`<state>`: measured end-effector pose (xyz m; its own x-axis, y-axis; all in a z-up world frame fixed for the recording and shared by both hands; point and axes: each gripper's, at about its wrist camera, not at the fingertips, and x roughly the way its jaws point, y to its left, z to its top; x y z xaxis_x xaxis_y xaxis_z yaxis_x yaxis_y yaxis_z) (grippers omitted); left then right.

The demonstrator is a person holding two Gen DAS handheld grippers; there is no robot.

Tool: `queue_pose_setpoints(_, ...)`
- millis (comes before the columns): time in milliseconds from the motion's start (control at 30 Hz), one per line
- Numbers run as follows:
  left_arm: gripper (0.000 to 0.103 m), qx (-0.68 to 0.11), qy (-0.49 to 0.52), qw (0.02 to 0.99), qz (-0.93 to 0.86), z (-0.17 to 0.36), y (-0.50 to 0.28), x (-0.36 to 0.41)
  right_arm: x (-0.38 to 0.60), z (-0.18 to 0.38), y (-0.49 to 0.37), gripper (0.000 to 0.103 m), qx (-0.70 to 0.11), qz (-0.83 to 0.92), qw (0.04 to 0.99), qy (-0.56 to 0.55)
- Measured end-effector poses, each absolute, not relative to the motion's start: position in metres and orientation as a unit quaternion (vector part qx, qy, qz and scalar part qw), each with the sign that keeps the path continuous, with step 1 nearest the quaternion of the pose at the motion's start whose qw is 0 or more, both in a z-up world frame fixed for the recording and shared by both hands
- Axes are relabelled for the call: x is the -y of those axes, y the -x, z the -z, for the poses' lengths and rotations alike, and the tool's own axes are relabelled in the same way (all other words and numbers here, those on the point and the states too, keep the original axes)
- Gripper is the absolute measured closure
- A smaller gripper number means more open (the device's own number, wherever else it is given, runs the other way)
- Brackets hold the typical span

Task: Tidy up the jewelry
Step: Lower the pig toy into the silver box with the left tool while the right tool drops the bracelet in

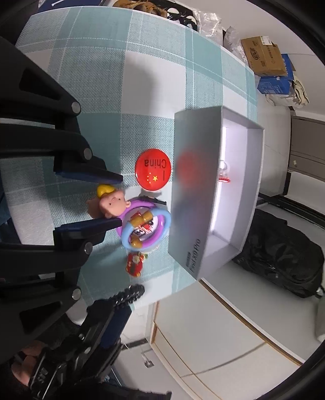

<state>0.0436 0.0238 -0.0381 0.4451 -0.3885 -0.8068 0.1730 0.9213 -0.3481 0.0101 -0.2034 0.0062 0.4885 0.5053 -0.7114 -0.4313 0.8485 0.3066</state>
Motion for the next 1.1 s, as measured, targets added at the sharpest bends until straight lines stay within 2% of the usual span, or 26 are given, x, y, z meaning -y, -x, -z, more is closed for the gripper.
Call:
queue_pose_setpoints(433, 0.081, -0.436, 0.138, 0.872, 0.176, -0.002, -0.050, -0.032, 0.202, -0.020, -0.033, 0.067, -0.413, -0.288, 0.861, -0.072)
queue_pose_setpoints(1100, 0.081, -0.434, 0.171, 0.866, 0.181, -0.016, -0.104, -0.046, 0.177, -0.055, -0.106, 0.067, -0.398, -0.305, 0.861, -0.082)
